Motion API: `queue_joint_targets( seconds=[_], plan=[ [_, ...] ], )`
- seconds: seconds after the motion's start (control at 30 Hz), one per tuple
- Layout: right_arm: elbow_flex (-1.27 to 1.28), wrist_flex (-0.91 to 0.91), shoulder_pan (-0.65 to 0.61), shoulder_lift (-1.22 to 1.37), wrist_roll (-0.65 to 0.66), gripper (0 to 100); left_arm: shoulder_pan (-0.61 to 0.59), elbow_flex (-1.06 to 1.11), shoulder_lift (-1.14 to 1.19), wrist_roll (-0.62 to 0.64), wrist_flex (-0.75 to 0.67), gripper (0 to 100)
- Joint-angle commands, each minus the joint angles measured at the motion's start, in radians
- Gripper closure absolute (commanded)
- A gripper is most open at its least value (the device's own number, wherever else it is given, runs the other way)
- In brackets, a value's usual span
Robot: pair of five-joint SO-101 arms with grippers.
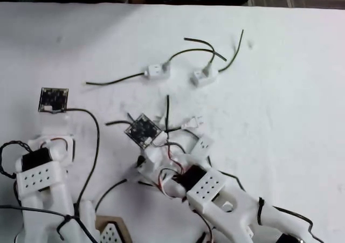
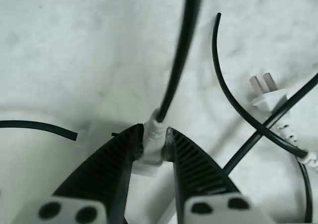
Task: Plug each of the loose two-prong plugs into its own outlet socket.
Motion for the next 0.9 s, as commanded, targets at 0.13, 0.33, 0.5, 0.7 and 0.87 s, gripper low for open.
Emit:
queue_joint_targets(
  seconds=[0.13, 0.33, 0.5, 0.7, 0.87],
  plan=[
    [0.011, 0.156, -0.013, 0.001, 0.008, 98.1, -0.008, -0.002, -0.018, 0.002, -0.021, 98],
    [0.009, 0.205, -0.015, 0.001, 0.012, 98.1, -0.008, 0.0, -0.018, 0.002, -0.021, 98],
    [0.006, 0.226, -0.015, 0.001, 0.015, 97.8, -0.008, 0.0, -0.018, 0.002, -0.021, 98],
    [-0.049, 0.231, -0.01, 0.001, 0.012, 97.7, -0.008, 0.0, -0.018, 0.002, -0.023, 98],
    [-0.098, 0.231, -0.01, -0.001, 0.006, 97.6, -0.008, 0.0, -0.018, 0.002, -0.023, 98]
  ],
)
